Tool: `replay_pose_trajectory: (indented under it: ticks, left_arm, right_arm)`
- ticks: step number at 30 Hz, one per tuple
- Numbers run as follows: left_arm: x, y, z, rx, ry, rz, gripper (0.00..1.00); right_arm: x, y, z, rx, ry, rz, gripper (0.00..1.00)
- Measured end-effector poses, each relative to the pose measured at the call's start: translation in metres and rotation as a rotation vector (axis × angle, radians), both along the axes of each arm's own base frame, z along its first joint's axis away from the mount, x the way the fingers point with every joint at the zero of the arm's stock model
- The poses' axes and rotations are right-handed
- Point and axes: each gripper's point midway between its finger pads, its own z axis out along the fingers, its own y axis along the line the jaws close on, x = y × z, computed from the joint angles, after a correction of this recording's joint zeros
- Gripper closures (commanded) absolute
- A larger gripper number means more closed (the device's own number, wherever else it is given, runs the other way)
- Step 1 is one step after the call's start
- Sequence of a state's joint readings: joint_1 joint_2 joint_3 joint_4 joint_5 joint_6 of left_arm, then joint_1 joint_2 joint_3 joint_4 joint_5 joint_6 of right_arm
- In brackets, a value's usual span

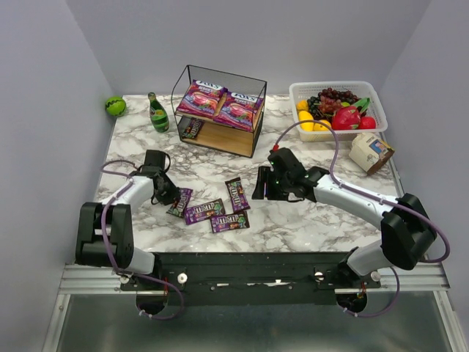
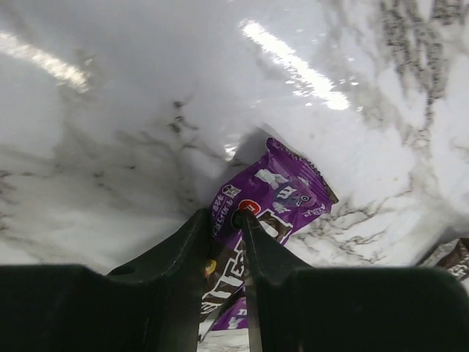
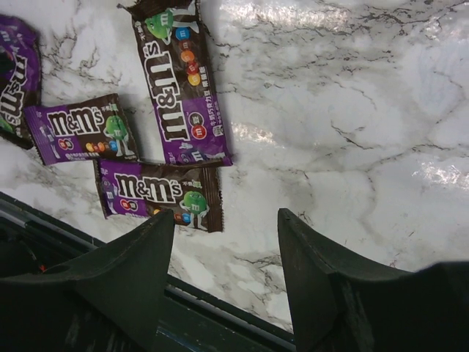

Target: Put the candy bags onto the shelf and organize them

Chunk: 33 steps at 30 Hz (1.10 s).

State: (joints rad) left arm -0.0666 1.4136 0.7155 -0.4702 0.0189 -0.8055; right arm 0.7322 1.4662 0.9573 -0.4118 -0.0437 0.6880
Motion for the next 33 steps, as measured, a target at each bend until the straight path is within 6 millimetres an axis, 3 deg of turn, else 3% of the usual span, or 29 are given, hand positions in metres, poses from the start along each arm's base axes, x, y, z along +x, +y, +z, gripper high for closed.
replay_pose_trajectory:
  ticks: [4,8,12,16,21,25,33]
  left_arm:
    - [0.03,-0.019,0.002,-0.049,-0.047,-0.073,0.68]
    - [0.073,-0.045,0.006,-0.074,-0.108,-0.191,0.63]
    - [0.094,-0.054,0.014,-0.061,-0.15,-0.25,0.5]
    - [0.107,-0.052,0.035,-0.036,-0.211,-0.261,0.38]
    - [0.099,-0.043,0.066,-0.003,-0.281,-0.225,0.35]
    - [0.076,-0.038,0.075,-0.013,-0.308,-0.178,0.35]
    - [0.01,-0.033,0.025,-0.076,-0.269,-0.09,0.35]
  right_arm:
    - [0.005,0.003,0.006,0.008,-0.017,-0.004,0.33]
    - [0.006,0.003,0.007,0.008,-0.019,-0.007,0.34]
    - [0.006,0.003,0.006,0.007,-0.016,-0.016,0.34]
    - [0.008,0.001,0.007,0.003,-0.021,-0.034,0.34]
    - [0.008,-0.002,0.011,0.01,-0.033,-0.05,0.34]
    - [0.007,-0.004,0.013,0.011,-0.037,-0.06,0.34]
    - [0.006,-0.006,0.011,0.003,-0.033,-0.062,0.34]
